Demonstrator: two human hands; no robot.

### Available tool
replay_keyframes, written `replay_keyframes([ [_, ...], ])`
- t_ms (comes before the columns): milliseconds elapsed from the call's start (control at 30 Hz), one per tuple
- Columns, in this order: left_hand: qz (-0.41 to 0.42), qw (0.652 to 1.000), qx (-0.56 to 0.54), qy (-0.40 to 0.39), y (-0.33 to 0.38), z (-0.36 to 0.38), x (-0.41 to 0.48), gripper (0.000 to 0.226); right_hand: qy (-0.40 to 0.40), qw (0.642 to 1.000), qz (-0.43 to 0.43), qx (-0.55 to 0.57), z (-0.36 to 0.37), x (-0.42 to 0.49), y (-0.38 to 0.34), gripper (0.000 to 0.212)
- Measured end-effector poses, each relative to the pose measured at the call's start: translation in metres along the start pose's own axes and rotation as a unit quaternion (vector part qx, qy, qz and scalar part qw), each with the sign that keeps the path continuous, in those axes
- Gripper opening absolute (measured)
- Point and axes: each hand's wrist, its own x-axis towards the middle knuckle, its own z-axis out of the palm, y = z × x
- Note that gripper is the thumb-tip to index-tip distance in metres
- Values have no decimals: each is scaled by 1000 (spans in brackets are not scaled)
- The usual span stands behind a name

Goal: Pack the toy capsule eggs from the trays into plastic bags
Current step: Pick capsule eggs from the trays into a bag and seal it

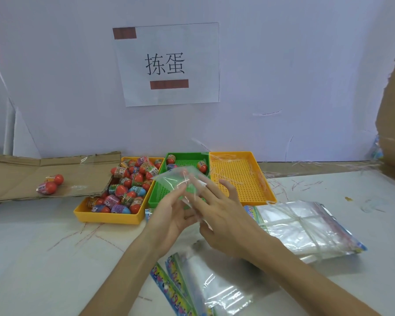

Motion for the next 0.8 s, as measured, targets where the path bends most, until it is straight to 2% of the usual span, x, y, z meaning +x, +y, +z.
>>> replay_keyframes([
  [133,5,1000,-12,9,2,-2,-1,48,24,998,-32,55,0,-3,0,68],
  [333,12,996,-91,19,7,-6,-2,66,-8,992,-84,95,6,-3,2,77],
  [433,-5,992,-123,27,3,-2,-2,58,-15,992,-88,91,10,-4,2,87],
  [533,-14,988,-152,34,-1,1,-3,44,-20,993,-83,81,13,-6,1,85],
  [667,-7,988,-142,56,0,3,-4,45,-18,989,-104,102,12,-3,1,87],
  [733,-3,985,-151,78,5,0,-3,48,-7,985,-110,134,8,-4,0,80],
  [800,20,980,-169,99,11,-3,-2,45,59,974,-122,183,0,-7,0,64],
])
